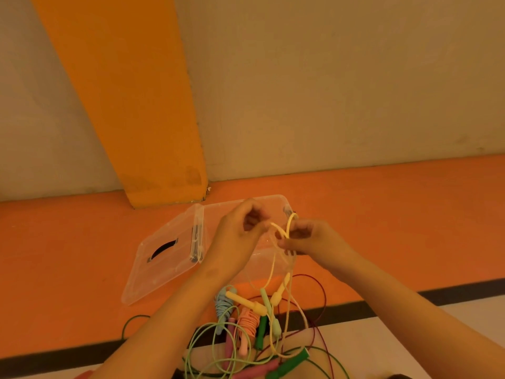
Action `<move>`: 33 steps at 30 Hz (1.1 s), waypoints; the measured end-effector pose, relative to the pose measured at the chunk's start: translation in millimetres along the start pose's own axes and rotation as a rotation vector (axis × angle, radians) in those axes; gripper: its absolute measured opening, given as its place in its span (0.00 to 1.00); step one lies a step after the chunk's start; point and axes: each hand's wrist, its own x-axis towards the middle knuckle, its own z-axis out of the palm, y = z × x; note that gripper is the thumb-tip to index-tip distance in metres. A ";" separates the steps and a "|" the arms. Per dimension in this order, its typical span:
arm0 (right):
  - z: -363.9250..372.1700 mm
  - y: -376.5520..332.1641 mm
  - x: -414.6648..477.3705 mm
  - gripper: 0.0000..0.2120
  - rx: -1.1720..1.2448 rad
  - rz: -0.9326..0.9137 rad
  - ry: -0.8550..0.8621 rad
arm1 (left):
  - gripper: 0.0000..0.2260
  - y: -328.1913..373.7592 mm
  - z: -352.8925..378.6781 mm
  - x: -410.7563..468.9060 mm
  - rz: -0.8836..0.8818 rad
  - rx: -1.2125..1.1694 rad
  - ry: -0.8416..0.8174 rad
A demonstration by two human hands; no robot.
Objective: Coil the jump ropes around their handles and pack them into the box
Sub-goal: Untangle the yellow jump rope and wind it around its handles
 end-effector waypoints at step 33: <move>51.4 28.7 6.4 0.07 0.189 0.104 0.040 | 0.08 7.0 -39.1 0.6 -0.155 -0.436 0.179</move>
